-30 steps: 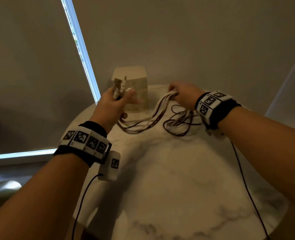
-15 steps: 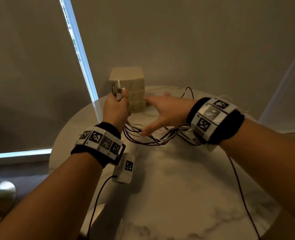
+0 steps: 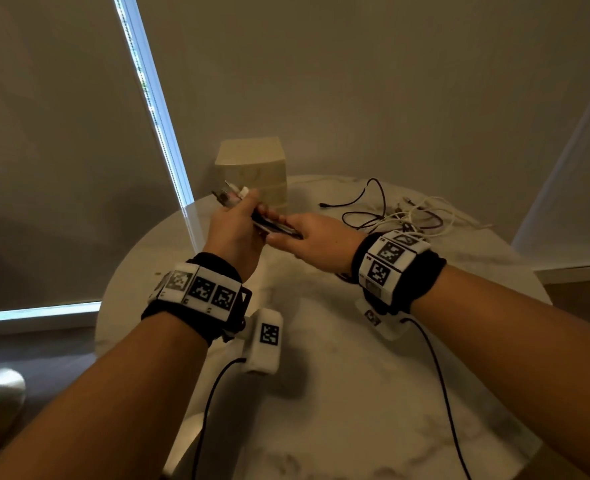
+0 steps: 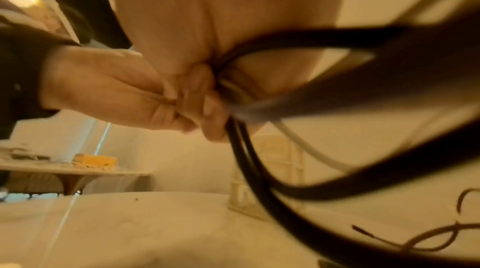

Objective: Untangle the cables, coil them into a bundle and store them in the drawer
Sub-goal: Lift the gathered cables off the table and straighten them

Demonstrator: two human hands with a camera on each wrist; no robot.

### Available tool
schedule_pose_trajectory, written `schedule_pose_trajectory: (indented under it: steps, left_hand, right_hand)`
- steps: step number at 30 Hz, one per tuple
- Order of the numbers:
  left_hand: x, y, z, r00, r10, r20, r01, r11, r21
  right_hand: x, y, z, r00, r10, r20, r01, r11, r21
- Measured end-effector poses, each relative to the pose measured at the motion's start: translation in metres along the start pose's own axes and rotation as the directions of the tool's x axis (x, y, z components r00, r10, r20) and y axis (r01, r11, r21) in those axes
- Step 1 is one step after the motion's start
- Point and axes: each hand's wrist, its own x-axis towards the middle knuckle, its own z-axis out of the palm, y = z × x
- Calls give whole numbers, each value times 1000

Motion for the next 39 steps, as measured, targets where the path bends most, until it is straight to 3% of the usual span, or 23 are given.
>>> schedule_pose_trajectory:
  steps: [2, 5, 7, 9, 10, 12, 14, 18, 20, 23, 25, 29, 32, 34, 37, 39]
  left_hand:
    - [2, -1, -3, 1000, -10, 10, 9, 994, 111]
    - [7, 3, -8, 996, -15, -93, 37, 971, 236]
    - [5, 8, -11, 991, 72, -110, -29, 935, 352]
    - [4, 9, -11, 981, 192, 30, -184, 869, 459]
    - [1, 10, -7, 973, 197, 119, -230, 820, 524]
    - [-8, 11, 2, 949, 140, 283, -297, 698, 651]
    - [-16, 9, 9, 918, 34, 395, -325, 635, 700]
    - [-24, 2, 13, 913, -60, 404, -272, 648, 711]
    - [-22, -1, 16, 894, -101, 436, -274, 647, 712]
    - [-11, 8, 16, 879, -72, 470, -353, 564, 747]
    - [3, 17, 9, 905, 34, 424, -367, 566, 738]
    - [27, 20, 5, 927, 279, 251, -376, 672, 638]
    - [45, 22, 14, 937, 349, -5, -300, 810, 504]
    - [55, 31, 17, 925, 360, -120, -277, 856, 437]
    - [66, 42, 22, 908, 414, -54, -334, 796, 505]
    - [68, 44, 25, 910, 413, -31, -342, 791, 507]
  right_hand:
    - [1, 4, -8, 999, -20, -35, 18, 999, -50]
    - [1, 12, -23, 998, 9, -58, -16, 992, -122]
    - [1, 18, -35, 999, 23, -25, -27, 987, -161]
    - [2, 19, -43, 1000, 15, 22, -11, 982, -188]
    - [4, 19, -46, 999, 15, 49, -6, 982, -188]
    - [8, 15, -49, 994, 15, 107, 3, 986, -166]
    - [11, 13, -54, 992, 12, 127, 3, 992, -124]
    - [12, 17, -63, 992, 11, 122, 2, 994, -106]
    - [13, 19, -66, 994, -2, 111, 1, 1000, 12]
    - [12, 28, -72, 996, 5, 85, -15, 993, 115]
    - [9, 42, -73, 998, 5, 66, -15, 989, 145]
    - [7, 61, -62, 999, -23, -24, 26, 993, 112]
    - [10, 55, -57, 988, -34, -148, 35, 999, 9]
    - [11, 53, -54, 986, -43, -159, 31, 996, -80]
    - [16, 58, -51, 979, -45, -199, 39, 999, -34]
    - [29, 66, -62, 946, 9, -323, 4, 999, 41]
